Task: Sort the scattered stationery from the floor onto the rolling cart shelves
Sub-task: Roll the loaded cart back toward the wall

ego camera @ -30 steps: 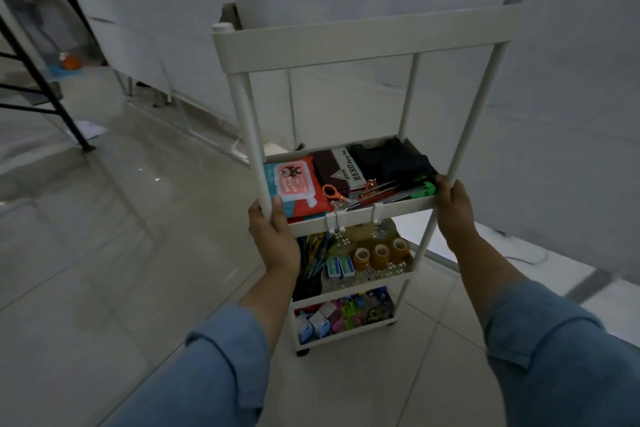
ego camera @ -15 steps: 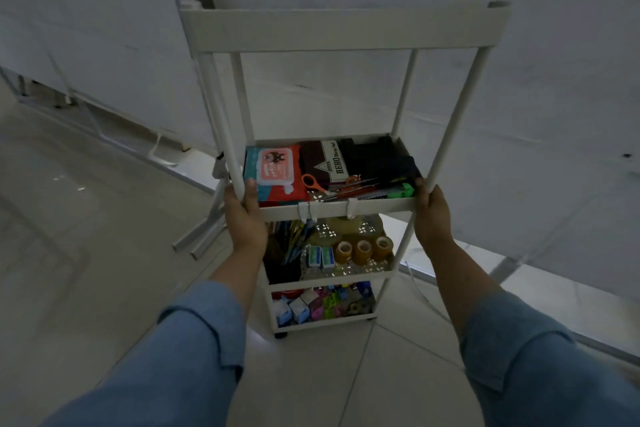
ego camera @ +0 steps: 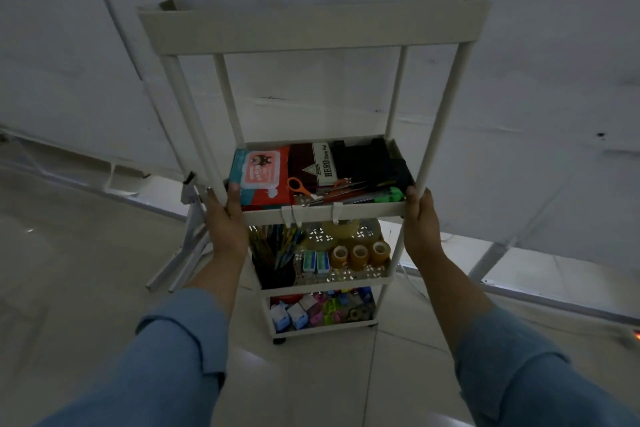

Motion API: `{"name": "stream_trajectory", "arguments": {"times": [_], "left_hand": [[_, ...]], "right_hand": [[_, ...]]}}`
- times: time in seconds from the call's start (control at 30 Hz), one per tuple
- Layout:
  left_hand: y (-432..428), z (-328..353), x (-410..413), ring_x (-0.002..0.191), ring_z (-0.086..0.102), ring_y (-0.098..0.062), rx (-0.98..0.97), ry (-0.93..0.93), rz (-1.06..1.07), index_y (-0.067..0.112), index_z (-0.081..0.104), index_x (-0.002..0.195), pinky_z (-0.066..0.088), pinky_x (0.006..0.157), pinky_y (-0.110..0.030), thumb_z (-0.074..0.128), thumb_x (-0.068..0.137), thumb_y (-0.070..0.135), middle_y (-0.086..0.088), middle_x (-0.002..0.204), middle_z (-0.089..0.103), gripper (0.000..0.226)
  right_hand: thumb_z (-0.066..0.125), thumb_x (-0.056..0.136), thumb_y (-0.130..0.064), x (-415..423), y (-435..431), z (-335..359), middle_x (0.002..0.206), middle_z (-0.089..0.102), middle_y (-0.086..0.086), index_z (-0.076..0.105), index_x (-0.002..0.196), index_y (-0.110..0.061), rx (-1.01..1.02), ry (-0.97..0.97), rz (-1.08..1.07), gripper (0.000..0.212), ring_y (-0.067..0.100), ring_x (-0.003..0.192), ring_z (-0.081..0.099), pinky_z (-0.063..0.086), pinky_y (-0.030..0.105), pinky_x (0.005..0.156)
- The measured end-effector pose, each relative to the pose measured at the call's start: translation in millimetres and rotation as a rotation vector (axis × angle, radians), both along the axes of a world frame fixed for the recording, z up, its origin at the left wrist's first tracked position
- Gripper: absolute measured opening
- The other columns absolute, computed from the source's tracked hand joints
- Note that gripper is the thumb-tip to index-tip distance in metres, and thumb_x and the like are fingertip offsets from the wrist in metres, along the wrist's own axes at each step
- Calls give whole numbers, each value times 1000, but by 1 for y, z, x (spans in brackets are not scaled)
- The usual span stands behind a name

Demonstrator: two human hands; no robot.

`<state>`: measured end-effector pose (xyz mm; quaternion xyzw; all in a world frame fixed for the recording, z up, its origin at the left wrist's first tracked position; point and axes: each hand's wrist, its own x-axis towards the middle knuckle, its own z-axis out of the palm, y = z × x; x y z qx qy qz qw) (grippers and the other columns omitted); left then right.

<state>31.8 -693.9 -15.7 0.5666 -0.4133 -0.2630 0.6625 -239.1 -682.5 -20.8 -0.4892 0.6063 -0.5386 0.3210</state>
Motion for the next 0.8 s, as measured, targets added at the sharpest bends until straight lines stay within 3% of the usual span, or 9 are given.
{"name": "stream_trajectory", "arguments": {"times": [0.07,0.23,0.33,0.43,0.57,0.63,0.73,0.8], "left_hand": [[-14,0,8,103,57,-21,38,-13,-71,3,44,125,51,84,-29,41,99,29,-9,111,57,37],[-47,-1,18,81,55,-9,42,-64,-166,13,43,107,46,76,-28,42,99,25,-5,97,55,15],[-69,0,22,90,54,-19,57,-94,-228,13,41,107,44,75,-27,41,100,26,-4,94,55,14],[-91,2,22,90,51,-19,87,-150,-240,11,39,110,45,68,-24,42,99,27,-1,87,53,20],[-121,6,17,96,55,-26,131,-203,-277,0,32,131,47,81,-35,42,98,33,-19,109,57,48],[-129,6,15,102,57,-32,148,-207,-288,2,30,134,47,81,-35,42,98,34,-22,116,57,49],[-129,8,15,103,57,-33,173,-229,-276,4,30,134,46,80,-34,42,98,35,-22,117,57,50],[-122,9,13,107,57,-35,206,-234,-270,3,28,136,45,81,-33,44,97,36,-23,120,57,53]], "right_hand": [[27,101,-37,6,1,-1,88,52,-11,42,123,-9,-2,-5,-34,38,3,81,52,42,18,67],[28,101,-35,20,4,-1,91,52,-11,41,126,-11,-11,-29,-129,36,1,82,51,40,17,66],[28,101,-33,28,3,-4,100,52,-4,38,129,-12,-23,-33,-189,36,4,84,52,38,13,66],[27,101,-32,33,-1,-7,109,50,-3,34,134,-14,-33,-26,-213,39,9,91,52,37,9,68],[27,102,-33,34,-11,-9,114,49,-1,30,139,-15,-58,-56,-228,41,13,101,49,40,15,75],[26,102,-33,35,-17,-10,116,50,1,29,139,-15,-67,-63,-253,42,14,103,49,40,20,79],[26,101,-33,35,-18,-13,118,50,3,28,140,-15,-75,-62,-258,43,14,102,49,39,11,73],[26,101,-35,32,-16,-14,121,52,6,28,141,-14,-59,-64,-238,45,15,104,50,42,18,80]]}}
